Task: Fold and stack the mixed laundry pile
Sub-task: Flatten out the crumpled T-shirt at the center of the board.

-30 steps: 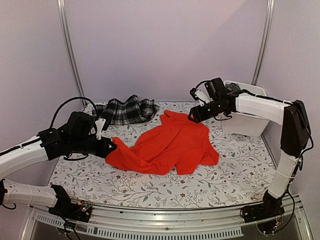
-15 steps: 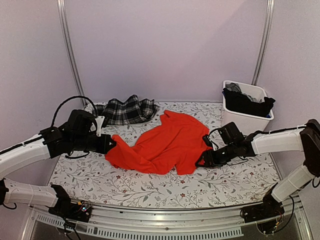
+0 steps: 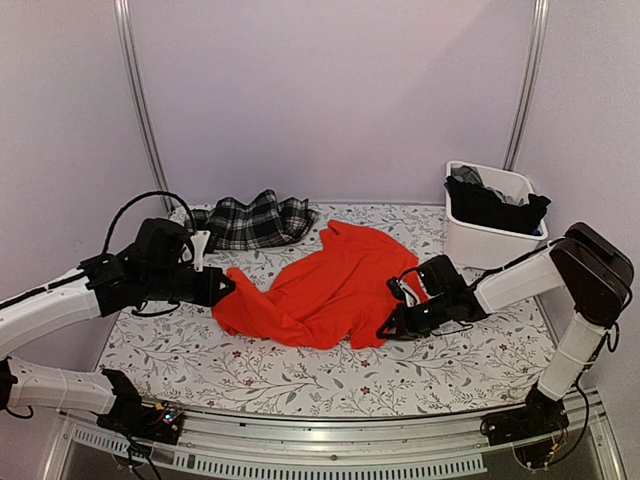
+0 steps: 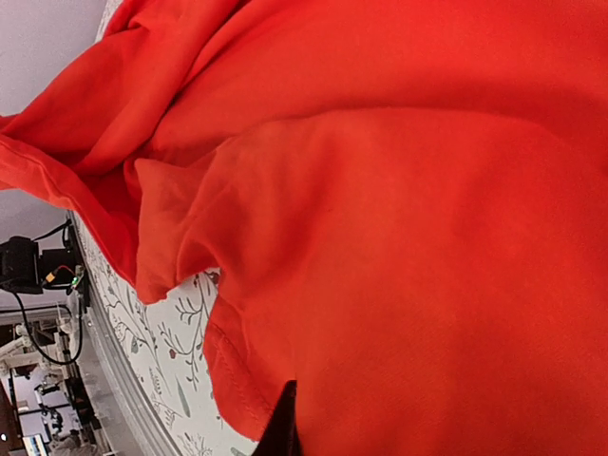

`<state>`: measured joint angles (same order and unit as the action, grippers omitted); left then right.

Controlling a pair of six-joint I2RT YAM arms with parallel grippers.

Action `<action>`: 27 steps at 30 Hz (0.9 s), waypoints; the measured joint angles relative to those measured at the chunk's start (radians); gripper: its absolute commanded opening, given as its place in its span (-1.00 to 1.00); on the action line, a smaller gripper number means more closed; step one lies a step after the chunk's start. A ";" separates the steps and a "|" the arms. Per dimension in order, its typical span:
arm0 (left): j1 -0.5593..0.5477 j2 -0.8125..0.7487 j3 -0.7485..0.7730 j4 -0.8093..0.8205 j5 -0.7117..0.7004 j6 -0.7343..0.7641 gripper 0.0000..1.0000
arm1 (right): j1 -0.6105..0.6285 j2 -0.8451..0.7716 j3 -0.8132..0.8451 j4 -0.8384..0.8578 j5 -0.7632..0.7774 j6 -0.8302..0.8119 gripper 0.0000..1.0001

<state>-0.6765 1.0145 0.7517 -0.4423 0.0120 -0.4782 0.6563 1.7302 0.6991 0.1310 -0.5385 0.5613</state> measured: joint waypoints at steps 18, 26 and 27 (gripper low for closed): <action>-0.393 0.381 -0.005 0.019 -0.003 0.091 -0.25 | -0.206 -0.716 0.048 -0.344 0.156 -0.051 -1.00; -0.467 0.236 -0.124 0.079 -0.002 -0.039 0.21 | -0.206 -0.781 -0.071 -0.461 0.166 -0.048 -1.00; -0.462 0.177 -0.171 0.106 0.005 -0.078 0.22 | -0.206 -0.793 -0.074 -0.474 0.167 -0.047 -1.00</action>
<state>-1.1385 1.1915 0.5808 -0.3367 0.0170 -0.5560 0.4503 0.9371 0.6247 -0.3428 -0.3710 0.5148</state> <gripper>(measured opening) 0.595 0.007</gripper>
